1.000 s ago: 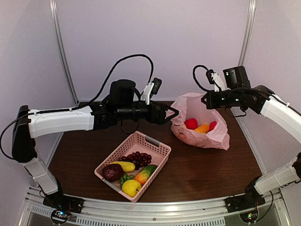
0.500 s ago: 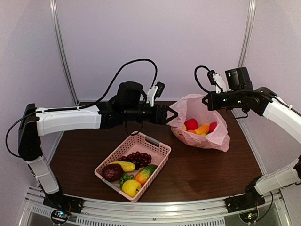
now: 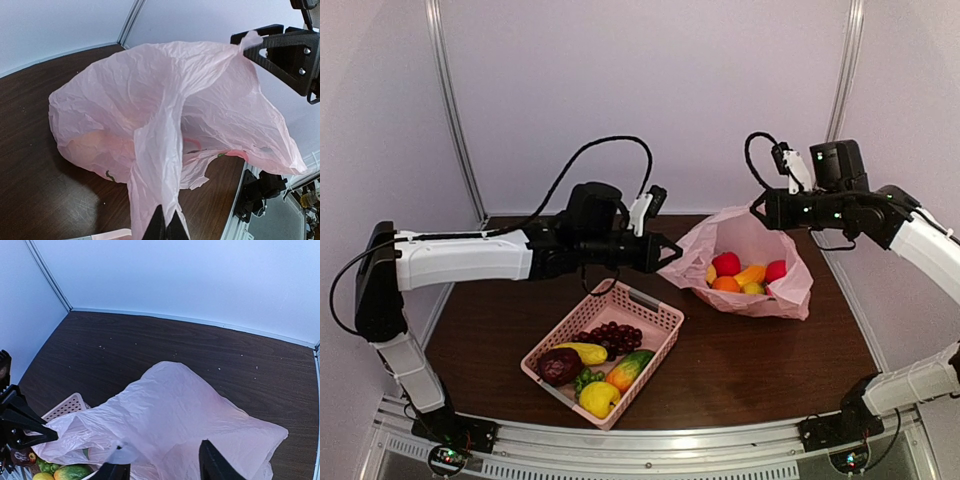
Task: Untie the knot of the plastic bag and take out the fruit
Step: Adjust the bag opening on the takeout bag.
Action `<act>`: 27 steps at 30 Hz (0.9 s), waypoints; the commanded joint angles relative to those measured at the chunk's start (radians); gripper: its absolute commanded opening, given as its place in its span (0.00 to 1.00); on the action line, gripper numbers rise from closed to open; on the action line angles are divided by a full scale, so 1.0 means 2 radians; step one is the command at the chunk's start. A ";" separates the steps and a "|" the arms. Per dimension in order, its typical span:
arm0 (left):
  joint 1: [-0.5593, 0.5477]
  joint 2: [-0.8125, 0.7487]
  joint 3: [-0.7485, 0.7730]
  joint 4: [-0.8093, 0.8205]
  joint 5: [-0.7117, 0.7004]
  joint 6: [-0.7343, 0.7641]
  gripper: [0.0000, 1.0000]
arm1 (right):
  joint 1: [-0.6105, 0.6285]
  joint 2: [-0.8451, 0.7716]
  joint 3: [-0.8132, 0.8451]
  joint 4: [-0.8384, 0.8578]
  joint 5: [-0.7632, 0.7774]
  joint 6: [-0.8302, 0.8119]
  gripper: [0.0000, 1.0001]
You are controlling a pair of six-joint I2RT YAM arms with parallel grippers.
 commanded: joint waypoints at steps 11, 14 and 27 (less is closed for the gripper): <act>-0.002 -0.028 -0.007 0.022 0.003 -0.005 0.00 | 0.088 -0.086 -0.021 0.015 -0.025 0.003 0.67; -0.002 -0.028 -0.007 0.022 0.004 -0.005 0.00 | 0.120 -0.087 -0.034 0.029 -0.022 0.014 0.60; -0.002 -0.036 -0.006 0.021 -0.008 -0.006 0.00 | 0.183 0.018 -0.086 0.029 0.199 0.048 0.45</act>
